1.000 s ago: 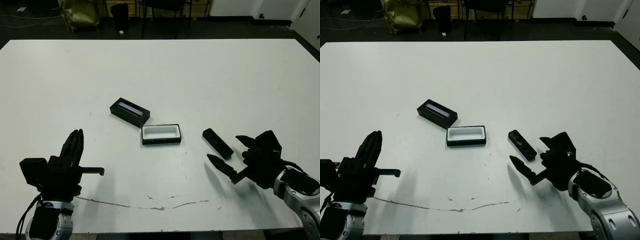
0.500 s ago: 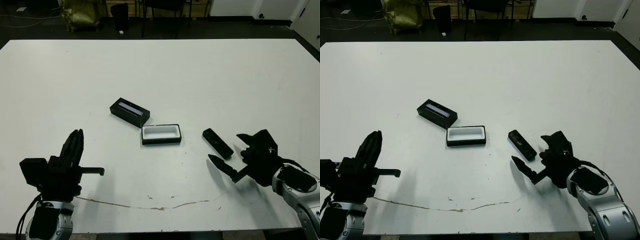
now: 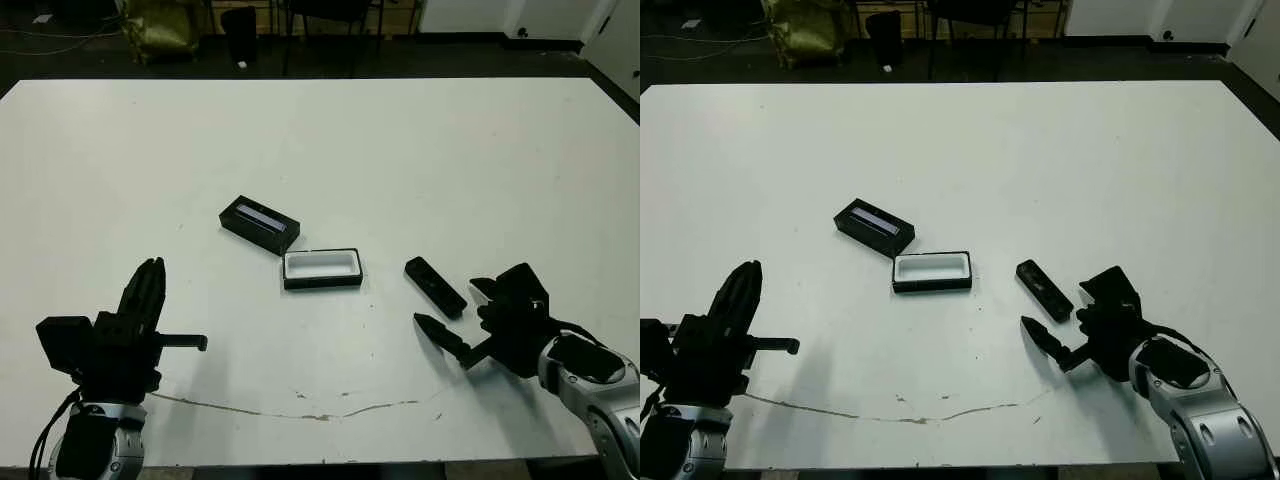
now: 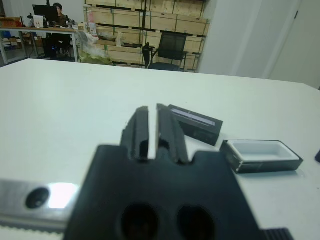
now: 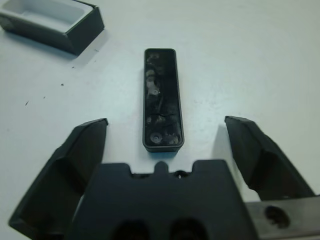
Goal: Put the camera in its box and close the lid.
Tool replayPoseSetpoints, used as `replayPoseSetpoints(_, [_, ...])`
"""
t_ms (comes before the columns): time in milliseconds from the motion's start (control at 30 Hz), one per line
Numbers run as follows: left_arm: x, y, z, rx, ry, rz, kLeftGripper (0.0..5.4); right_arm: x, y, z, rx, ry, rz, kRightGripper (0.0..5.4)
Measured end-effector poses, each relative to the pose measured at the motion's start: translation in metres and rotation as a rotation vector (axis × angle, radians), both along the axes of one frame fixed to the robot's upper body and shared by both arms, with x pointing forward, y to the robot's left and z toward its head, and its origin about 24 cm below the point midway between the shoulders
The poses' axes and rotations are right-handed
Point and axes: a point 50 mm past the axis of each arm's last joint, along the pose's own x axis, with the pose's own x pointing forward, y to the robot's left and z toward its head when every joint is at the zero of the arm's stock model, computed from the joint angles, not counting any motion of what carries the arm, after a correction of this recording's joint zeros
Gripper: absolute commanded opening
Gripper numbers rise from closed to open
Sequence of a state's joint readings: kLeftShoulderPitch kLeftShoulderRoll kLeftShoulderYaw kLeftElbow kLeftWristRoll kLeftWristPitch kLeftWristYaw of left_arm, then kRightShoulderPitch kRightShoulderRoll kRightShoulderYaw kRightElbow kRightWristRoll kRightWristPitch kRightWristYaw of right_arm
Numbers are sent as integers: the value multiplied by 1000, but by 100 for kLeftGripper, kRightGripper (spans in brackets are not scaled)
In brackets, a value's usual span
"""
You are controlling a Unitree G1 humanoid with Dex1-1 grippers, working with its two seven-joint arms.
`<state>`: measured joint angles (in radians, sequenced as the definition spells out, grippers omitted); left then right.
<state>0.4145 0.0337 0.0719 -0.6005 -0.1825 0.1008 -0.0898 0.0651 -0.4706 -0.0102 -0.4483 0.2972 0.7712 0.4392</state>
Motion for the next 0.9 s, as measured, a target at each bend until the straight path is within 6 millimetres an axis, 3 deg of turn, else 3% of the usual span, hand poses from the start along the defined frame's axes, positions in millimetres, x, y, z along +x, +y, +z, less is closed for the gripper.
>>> replayPoseSetpoints(600, [0, 0, 1, 6, 4, 0, 0, 1, 2, -7, 98, -17, -57, 74])
replayPoseSetpoints(900, [0, 0, 1, 5, 4, 1, 0, 2, 0, -7, 104, -37, -11, 41])
